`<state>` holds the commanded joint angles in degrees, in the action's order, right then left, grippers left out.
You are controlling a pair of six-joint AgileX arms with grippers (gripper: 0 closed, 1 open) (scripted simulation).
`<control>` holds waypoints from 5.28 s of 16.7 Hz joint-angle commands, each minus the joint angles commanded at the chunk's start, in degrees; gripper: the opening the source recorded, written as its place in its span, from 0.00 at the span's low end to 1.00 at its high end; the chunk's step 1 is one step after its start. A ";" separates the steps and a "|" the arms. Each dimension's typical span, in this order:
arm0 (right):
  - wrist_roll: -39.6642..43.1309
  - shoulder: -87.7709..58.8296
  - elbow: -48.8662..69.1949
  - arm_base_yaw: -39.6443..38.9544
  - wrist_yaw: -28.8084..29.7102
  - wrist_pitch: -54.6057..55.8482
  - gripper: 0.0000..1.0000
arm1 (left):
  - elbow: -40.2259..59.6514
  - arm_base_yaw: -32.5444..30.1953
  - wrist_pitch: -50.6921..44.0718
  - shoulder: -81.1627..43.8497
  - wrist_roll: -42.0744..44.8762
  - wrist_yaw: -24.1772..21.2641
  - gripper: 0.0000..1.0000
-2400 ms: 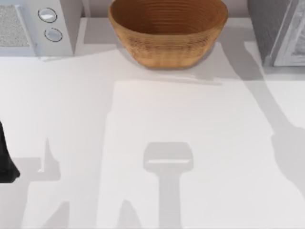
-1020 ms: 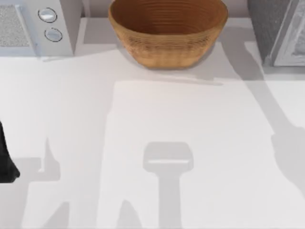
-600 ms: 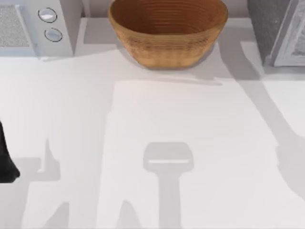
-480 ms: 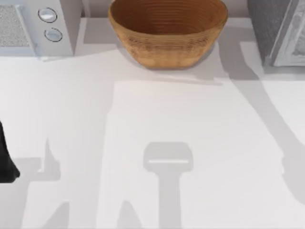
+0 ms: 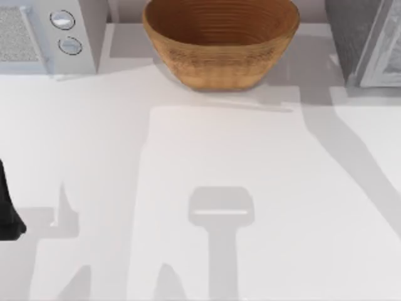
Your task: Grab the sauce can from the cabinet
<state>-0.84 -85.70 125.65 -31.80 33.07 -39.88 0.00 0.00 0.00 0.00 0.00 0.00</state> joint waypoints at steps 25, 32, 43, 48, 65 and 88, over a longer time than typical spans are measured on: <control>0.51 68.30 -105.71 25.44 -26.32 31.72 0.00 | 0.00 0.00 0.00 0.00 0.00 0.00 1.00; 0.83 85.34 -125.28 31.66 -32.93 39.71 0.00 | 0.00 0.00 0.00 0.00 0.00 0.00 1.00; -3.58 84.79 -118.12 27.26 -32.16 38.66 0.00 | 0.00 0.00 0.00 0.00 0.00 0.00 1.00; -15.62 82.10 -96.34 15.22 -29.46 34.64 0.00 | 0.00 0.00 0.00 0.00 0.00 0.00 1.00; -91.16 57.31 41.36 -59.37 -10.11 2.23 0.00 | 0.00 0.00 0.00 0.00 0.00 0.00 1.00; -176.43 22.12 197.41 -145.34 12.82 -39.86 0.00 | 0.00 0.00 0.00 0.00 0.00 0.00 1.00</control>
<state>-177.27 -63.58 323.06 -177.14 45.89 -79.74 0.00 0.00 0.00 0.00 0.00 0.00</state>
